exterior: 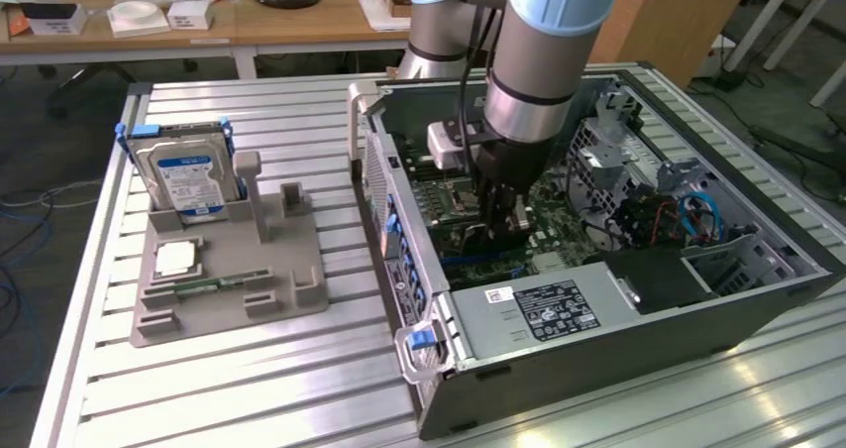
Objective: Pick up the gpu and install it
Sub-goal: 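Insert the gpu into the slot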
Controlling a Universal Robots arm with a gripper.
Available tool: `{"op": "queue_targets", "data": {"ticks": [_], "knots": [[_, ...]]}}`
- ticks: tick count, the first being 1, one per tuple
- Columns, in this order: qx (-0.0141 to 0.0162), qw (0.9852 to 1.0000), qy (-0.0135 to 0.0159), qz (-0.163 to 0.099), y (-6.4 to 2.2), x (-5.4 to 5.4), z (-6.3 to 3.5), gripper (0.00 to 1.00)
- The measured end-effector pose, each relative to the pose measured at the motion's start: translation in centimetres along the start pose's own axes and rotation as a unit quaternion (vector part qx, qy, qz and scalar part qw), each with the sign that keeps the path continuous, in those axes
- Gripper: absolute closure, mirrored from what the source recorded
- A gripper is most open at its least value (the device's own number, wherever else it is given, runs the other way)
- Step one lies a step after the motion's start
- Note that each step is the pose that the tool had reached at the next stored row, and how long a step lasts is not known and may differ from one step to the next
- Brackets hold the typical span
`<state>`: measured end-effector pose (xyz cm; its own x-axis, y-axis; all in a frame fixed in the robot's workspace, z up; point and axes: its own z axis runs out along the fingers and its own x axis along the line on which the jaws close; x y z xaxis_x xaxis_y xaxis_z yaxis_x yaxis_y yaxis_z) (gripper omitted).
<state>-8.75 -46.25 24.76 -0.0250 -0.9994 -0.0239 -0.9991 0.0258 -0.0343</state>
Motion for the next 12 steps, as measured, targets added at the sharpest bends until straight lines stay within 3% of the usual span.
{"op": "queue_targets", "data": {"ticks": [12], "knots": [[0.0000, 1.0000, 0.0000, -0.001, 0.01, -0.11, 0.08, 0.74]]}}
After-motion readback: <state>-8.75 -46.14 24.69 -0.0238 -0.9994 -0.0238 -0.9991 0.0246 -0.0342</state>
